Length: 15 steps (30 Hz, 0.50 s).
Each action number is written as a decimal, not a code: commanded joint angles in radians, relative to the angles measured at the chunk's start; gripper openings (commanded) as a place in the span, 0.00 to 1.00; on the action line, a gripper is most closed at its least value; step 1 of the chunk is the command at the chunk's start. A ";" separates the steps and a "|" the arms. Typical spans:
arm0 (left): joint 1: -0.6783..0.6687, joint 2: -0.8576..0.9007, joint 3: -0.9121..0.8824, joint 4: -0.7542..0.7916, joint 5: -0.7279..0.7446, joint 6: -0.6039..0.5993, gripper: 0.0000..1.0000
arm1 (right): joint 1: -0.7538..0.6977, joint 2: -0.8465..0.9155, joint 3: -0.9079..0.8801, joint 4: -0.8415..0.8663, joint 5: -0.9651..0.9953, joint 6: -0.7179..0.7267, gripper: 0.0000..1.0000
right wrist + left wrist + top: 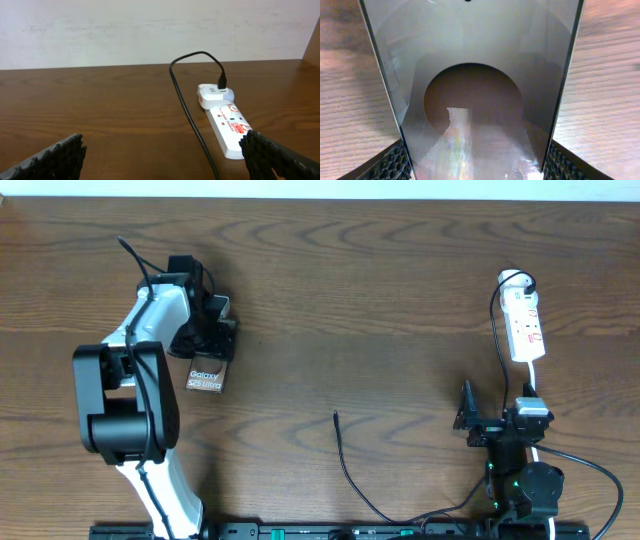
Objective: Plug charger to phone and switch on socket
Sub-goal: 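Close the left gripper on the Galaxy box and grip it, then lift the Galaxy box with the left gripper and raise it upright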
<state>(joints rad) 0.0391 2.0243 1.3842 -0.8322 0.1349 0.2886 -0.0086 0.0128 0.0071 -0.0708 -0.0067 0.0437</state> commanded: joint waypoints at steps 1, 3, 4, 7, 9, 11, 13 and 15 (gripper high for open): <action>0.001 -0.129 0.021 -0.004 0.041 -0.005 0.07 | 0.010 0.000 -0.002 -0.004 0.004 -0.008 0.99; 0.001 -0.193 0.021 -0.003 0.041 -0.041 0.08 | 0.010 0.000 -0.002 -0.004 0.004 -0.008 0.99; 0.001 -0.214 0.021 -0.003 0.041 -0.058 0.07 | 0.010 0.000 -0.002 -0.004 0.004 -0.008 0.99; 0.001 -0.298 0.021 0.003 0.042 -0.210 0.07 | 0.010 0.000 -0.002 -0.004 0.004 -0.008 0.99; 0.001 -0.358 0.021 0.004 0.050 -0.351 0.07 | 0.010 0.000 -0.002 -0.004 0.004 -0.008 0.99; 0.001 -0.393 0.021 0.011 0.133 -0.408 0.08 | 0.010 0.000 -0.002 -0.004 0.004 -0.008 0.99; 0.001 -0.423 0.021 0.035 0.298 -0.465 0.07 | 0.010 0.000 -0.002 -0.004 0.004 -0.008 0.99; 0.001 -0.431 0.021 0.072 0.457 -0.575 0.07 | 0.010 0.000 -0.002 -0.004 0.004 -0.008 0.99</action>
<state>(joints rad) 0.0391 1.6260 1.3846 -0.7948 0.3351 -0.1112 -0.0086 0.0128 0.0071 -0.0708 -0.0067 0.0441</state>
